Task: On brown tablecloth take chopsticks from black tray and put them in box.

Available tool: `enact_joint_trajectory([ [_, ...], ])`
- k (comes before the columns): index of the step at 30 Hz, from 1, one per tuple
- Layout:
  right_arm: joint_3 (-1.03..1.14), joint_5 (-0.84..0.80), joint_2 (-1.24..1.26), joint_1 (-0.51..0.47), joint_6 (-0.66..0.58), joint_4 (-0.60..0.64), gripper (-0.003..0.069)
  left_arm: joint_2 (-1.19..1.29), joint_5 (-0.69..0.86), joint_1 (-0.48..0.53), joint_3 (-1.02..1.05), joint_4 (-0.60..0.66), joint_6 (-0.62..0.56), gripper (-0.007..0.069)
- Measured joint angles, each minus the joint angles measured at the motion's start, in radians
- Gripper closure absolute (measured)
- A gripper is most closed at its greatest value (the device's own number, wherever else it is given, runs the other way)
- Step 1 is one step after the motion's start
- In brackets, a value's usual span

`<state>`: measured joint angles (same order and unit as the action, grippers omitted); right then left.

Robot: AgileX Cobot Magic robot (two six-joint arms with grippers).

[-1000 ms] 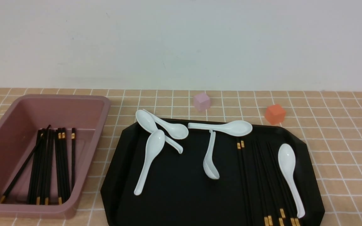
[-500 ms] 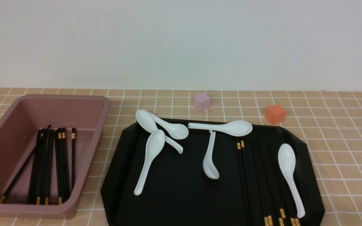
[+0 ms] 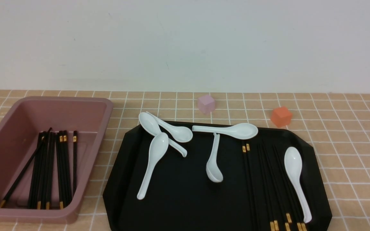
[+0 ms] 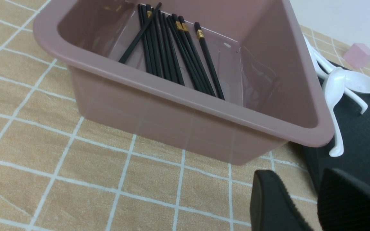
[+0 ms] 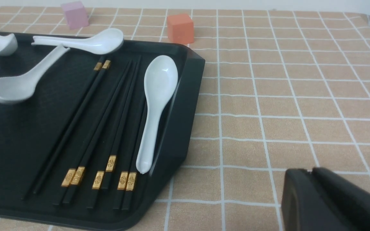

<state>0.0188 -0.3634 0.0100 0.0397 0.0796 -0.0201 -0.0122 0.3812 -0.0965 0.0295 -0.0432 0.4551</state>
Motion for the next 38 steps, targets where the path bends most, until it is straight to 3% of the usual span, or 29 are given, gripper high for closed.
enact_joint_trajectory([
  [38, 0.0, -0.001, 0.0, 0.0, 0.007, 0.0, 0.0545, 0.0, 0.0, 0.0, 0.0, 0.0, 0.0, 0.0386],
])
